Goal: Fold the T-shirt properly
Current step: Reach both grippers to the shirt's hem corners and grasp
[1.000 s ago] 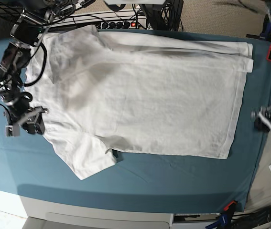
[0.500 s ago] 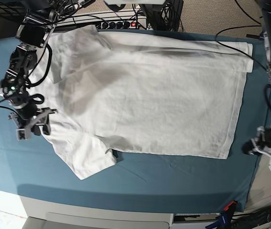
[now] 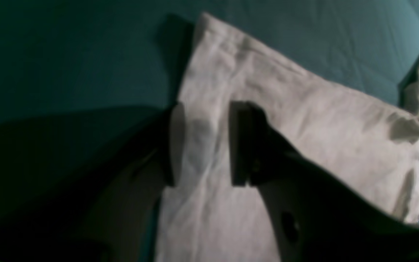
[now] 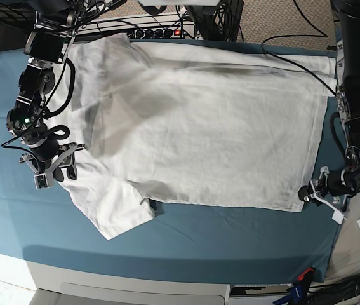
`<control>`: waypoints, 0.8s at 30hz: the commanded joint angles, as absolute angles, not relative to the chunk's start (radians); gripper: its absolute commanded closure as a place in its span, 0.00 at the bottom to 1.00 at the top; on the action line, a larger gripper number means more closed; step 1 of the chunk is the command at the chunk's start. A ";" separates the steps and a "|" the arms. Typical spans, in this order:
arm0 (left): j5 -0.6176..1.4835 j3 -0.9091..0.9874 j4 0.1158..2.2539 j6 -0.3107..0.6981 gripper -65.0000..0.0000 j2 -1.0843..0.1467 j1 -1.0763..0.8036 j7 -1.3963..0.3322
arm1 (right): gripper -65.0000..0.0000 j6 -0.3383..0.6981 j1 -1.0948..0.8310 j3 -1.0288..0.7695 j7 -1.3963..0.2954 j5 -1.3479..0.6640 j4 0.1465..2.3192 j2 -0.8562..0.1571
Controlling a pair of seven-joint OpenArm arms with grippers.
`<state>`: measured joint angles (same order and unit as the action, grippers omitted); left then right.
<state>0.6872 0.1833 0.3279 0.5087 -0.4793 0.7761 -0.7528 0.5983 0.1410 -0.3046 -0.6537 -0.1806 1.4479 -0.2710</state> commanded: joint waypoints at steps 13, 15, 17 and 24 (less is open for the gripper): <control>0.658 0.185 0.343 0.490 0.69 -0.511 0.811 -0.709 | 0.65 0.593 0.163 -0.307 -0.616 -0.191 1.464 -0.276; 0.658 0.185 0.343 0.490 0.69 -0.495 0.809 -0.708 | 0.65 0.593 0.163 -0.307 -0.616 -0.191 1.464 -0.274; 0.657 0.185 0.343 0.491 0.69 -0.479 0.806 -0.702 | 0.65 0.593 0.163 -0.307 -0.616 -0.190 1.464 -0.274; 0.643 0.185 0.343 0.491 0.69 -0.451 0.806 -0.682 | 0.65 0.593 0.163 -0.307 -0.616 -0.190 1.464 -0.274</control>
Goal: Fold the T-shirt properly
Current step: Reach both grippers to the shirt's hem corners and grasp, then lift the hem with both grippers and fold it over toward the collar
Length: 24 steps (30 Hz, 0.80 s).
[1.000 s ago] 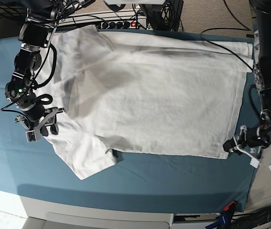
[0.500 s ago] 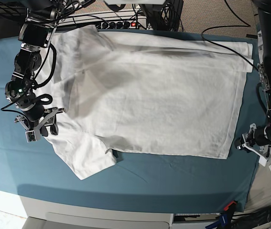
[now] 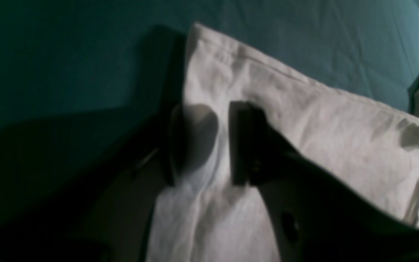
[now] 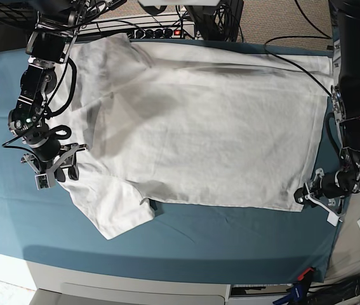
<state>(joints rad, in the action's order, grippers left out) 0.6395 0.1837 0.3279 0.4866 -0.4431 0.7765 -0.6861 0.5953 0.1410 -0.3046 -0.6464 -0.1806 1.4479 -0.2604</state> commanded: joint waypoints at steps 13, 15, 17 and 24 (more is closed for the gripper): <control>0.650 0.185 0.343 0.495 1.00 -0.449 0.807 -0.653 | 0.65 0.587 0.164 -0.313 -0.613 -0.189 1.464 -0.275; 0.650 0.185 0.343 0.495 1.00 -0.450 0.807 -0.654 | 0.65 0.526 0.171 -0.330 -0.625 -0.177 1.464 -0.275; 0.651 0.185 0.343 0.495 1.00 -0.451 0.807 -0.654 | 0.65 0.474 0.197 -0.358 -0.662 -0.156 1.464 -0.275; 0.684 0.185 0.343 0.499 1.00 -0.452 0.807 -0.666 | 0.65 0.488 0.362 -0.432 -0.680 -0.203 1.223 -0.301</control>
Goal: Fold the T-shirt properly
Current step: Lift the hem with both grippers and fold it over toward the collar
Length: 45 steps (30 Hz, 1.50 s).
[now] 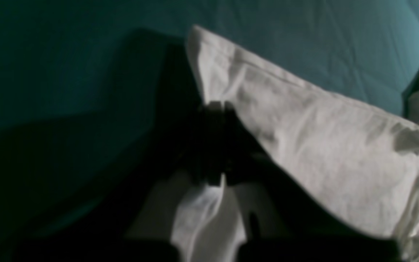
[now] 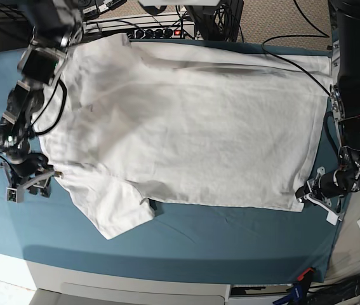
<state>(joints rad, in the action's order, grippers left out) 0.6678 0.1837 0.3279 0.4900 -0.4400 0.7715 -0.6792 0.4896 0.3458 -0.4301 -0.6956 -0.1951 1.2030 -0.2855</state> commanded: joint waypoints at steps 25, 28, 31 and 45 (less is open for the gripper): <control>0.696 0.185 0.344 0.529 1.00 -0.451 0.807 -0.671 | 0.65 0.532 0.479 -0.431 -0.546 -0.199 0.769 -0.360; 0.696 0.185 0.343 0.529 1.00 -0.451 0.807 -0.671 | 0.65 0.543 0.480 -0.431 -0.554 -0.234 0.768 -0.360; 0.696 0.185 0.344 0.529 1.00 -0.451 0.806 -0.671 | 0.65 0.571 0.480 -0.431 -0.560 -0.273 0.768 -0.357; 0.695 0.185 0.343 0.529 1.00 -0.452 0.806 -0.672 | 0.66 0.616 0.480 -0.374 -0.551 -0.318 0.768 -0.322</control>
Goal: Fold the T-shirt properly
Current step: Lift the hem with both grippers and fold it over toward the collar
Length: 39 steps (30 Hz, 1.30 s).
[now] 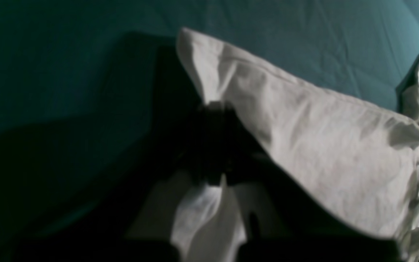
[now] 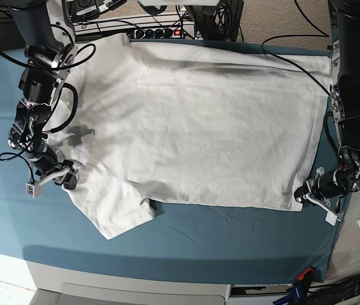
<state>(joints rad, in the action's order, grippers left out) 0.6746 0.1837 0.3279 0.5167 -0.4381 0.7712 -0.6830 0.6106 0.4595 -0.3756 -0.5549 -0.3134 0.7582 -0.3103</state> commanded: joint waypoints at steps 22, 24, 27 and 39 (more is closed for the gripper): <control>0.975 0.186 0.363 0.698 1.00 -0.559 0.761 -0.899 | 1.00 0.698 0.413 -0.362 -0.581 -0.438 0.867 -0.365; 1.029 0.186 0.376 0.698 1.00 -0.569 0.739 -0.941 | 1.00 0.698 0.365 -0.362 -0.599 -0.438 0.936 -0.366; 1.121 0.186 0.416 0.698 1.00 -0.585 0.698 -1.021 | 1.00 0.698 0.277 -0.362 -0.611 -0.438 1.064 -0.366; 1.298 0.186 0.653 0.698 1.00 -0.663 0.525 -1.205 | 1.00 0.698 -0.004 -0.362 -0.700 -0.438 1.475 -0.366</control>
<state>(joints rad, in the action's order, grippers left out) 1.2751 0.1825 0.6376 0.6899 -0.6357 0.4984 -1.2140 0.6971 -0.0193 -0.3569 -0.7197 -0.4206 1.4578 -0.3458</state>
